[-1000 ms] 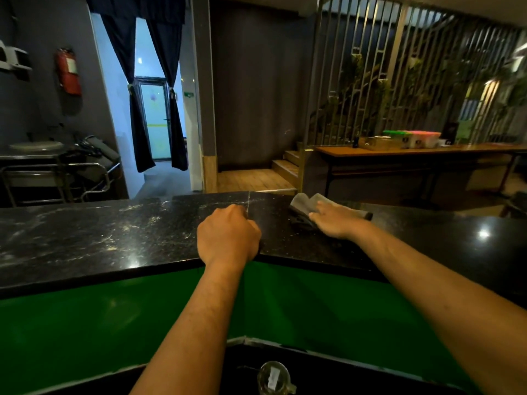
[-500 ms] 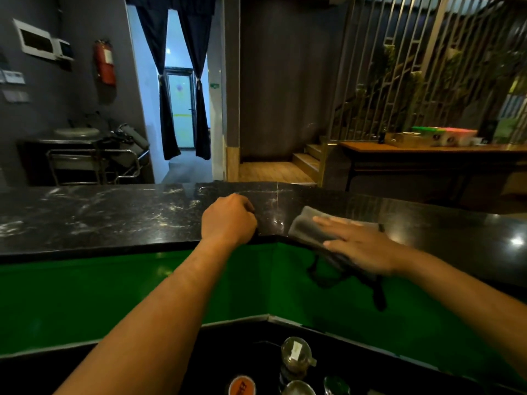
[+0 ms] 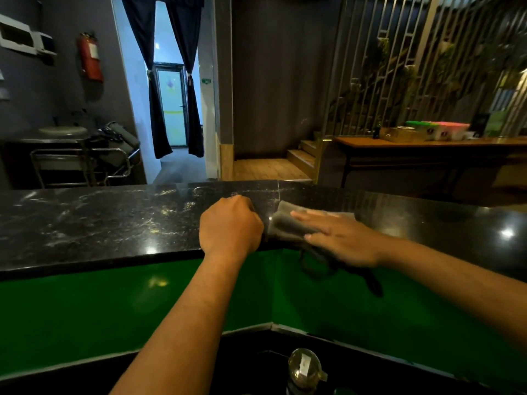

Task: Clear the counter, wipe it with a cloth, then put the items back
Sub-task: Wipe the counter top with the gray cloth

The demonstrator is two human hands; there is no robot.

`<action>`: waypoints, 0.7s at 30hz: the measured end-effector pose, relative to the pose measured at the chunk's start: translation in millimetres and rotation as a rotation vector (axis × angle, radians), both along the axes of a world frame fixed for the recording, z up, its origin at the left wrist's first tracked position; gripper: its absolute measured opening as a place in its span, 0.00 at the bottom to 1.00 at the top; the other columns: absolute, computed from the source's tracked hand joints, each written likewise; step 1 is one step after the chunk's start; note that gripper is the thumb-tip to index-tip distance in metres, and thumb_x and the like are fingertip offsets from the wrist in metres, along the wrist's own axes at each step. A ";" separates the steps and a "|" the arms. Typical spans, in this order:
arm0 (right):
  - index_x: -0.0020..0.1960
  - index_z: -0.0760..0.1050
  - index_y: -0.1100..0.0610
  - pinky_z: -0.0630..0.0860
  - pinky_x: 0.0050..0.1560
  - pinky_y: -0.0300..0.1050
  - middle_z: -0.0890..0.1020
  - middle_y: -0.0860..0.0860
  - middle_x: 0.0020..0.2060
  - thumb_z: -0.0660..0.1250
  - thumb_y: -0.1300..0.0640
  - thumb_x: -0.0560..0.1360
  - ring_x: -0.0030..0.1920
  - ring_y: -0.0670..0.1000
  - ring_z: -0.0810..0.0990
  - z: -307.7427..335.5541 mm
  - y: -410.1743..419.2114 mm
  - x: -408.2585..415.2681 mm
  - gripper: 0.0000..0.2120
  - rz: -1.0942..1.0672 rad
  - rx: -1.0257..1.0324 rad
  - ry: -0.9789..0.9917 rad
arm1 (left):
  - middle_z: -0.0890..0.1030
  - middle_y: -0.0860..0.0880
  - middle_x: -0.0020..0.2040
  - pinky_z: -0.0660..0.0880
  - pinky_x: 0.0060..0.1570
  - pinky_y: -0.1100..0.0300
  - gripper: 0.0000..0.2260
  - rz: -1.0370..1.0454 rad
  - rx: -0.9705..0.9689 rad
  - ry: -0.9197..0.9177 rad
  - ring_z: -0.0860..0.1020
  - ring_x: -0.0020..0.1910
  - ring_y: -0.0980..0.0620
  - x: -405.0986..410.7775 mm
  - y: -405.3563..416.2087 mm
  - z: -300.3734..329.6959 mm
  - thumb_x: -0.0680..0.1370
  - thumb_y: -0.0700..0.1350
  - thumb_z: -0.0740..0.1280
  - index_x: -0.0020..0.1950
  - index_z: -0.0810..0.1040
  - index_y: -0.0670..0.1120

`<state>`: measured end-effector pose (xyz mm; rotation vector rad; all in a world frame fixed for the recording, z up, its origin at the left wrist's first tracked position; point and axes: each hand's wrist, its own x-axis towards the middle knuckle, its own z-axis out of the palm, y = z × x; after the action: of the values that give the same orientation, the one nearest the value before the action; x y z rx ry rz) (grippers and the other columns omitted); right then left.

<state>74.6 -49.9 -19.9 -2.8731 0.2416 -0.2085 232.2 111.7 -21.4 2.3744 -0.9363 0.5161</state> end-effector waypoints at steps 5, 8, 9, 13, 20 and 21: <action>0.79 0.56 0.50 0.49 0.78 0.47 0.56 0.45 0.78 0.54 0.56 0.84 0.78 0.46 0.51 5.2 -25.8 33.5 0.24 -0.035 0.082 0.064 | 0.82 0.49 0.40 0.77 0.40 0.54 0.11 -0.014 0.017 0.024 0.79 0.37 0.47 0.2 -0.4 0.9 0.77 0.46 0.61 0.47 0.84 0.51; 0.80 0.54 0.54 0.50 0.78 0.50 0.54 0.51 0.79 0.52 0.52 0.84 0.79 0.52 0.51 8.3 -55.4 81.8 0.25 -0.225 0.088 0.096 | 0.82 0.48 0.41 0.75 0.40 0.55 0.11 -0.014 0.025 0.030 0.79 0.38 0.46 -1.4 0.9 2.8 0.78 0.46 0.61 0.48 0.84 0.51; 0.79 0.54 0.55 0.51 0.77 0.50 0.54 0.52 0.79 0.52 0.49 0.84 0.79 0.52 0.52 8.2 -62.0 95.2 0.26 -0.279 0.078 0.105 | 0.83 0.48 0.42 0.75 0.40 0.55 0.11 -0.013 0.027 0.030 0.79 0.39 0.46 -2.1 1.6 3.5 0.77 0.47 0.61 0.48 0.84 0.51; 0.80 0.54 0.55 0.52 0.77 0.50 0.54 0.52 0.80 0.53 0.47 0.83 0.79 0.53 0.52 7.1 -50.3 99.3 0.27 -0.245 0.038 0.105 | 0.83 0.48 0.42 0.72 0.39 0.55 0.11 -0.019 0.029 0.035 0.79 0.39 0.46 -3.6 3.2 5.0 0.77 0.47 0.61 0.48 0.84 0.51; 0.78 0.59 0.50 0.47 0.75 0.36 0.59 0.41 0.75 0.58 0.55 0.83 0.75 0.40 0.52 8.4 -19.3 49.1 0.24 0.077 0.111 0.064 | 0.81 0.49 0.40 0.79 0.45 0.49 0.10 -0.047 0.009 0.041 0.78 0.39 0.47 1.6 0.2 0.6 0.78 0.47 0.60 0.48 0.82 0.52; 0.78 0.58 0.51 0.48 0.75 0.38 0.59 0.43 0.76 0.57 0.55 0.84 0.76 0.42 0.53 12.6 -28.6 62.6 0.24 0.055 0.124 0.080 | 0.80 0.50 0.40 0.79 0.45 0.50 0.10 -0.052 0.009 0.041 0.78 0.38 0.47 1.1 -0.1 0.7 0.78 0.47 0.61 0.47 0.81 0.51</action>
<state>137.2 -78.4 -7.3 -2.7637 0.1831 -0.0655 233.2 111.6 -20.8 2.3527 -0.9808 0.4433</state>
